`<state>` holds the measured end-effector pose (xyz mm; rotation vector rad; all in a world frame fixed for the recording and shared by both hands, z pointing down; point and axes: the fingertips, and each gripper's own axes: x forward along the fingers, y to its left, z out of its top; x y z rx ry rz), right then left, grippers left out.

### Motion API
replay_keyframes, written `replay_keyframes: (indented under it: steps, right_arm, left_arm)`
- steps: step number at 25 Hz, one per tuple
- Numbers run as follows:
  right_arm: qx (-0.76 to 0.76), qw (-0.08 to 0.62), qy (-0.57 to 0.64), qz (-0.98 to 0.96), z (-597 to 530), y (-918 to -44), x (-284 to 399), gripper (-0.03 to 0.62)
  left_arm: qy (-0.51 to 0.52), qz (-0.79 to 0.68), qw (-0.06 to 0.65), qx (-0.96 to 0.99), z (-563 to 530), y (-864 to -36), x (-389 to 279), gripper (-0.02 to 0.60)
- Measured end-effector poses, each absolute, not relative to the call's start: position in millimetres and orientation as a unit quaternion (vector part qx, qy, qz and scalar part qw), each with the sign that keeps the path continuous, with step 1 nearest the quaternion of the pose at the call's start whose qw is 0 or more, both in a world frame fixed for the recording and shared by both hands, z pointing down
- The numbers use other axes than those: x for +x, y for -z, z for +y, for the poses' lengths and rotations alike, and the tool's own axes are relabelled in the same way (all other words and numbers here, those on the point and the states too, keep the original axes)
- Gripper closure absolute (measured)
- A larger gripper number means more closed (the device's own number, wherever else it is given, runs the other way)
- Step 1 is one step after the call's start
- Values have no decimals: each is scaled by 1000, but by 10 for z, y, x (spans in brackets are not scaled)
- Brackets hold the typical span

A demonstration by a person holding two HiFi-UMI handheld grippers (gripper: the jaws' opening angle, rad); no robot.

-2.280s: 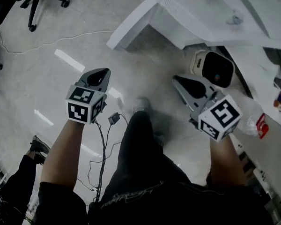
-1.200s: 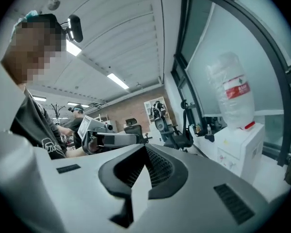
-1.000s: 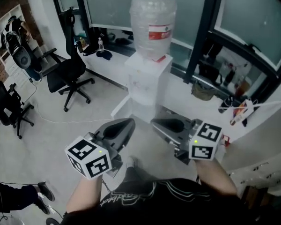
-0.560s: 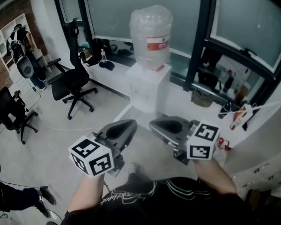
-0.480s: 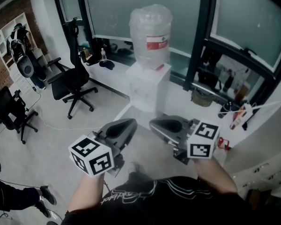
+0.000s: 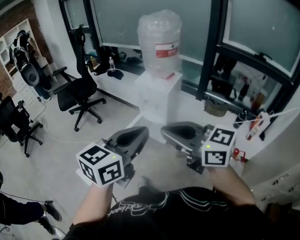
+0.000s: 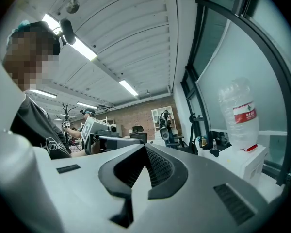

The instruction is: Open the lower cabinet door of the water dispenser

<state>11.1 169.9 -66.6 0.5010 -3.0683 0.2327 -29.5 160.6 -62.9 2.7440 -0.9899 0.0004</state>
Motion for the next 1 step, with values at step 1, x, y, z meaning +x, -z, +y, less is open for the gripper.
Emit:
replay_keyframes:
  steps: [1]
  right_arm:
    - [161, 12, -73, -984, 1701, 670, 116, 582]
  left_arm:
    - [-1, -336, 112, 935, 1607, 628, -284, 581]
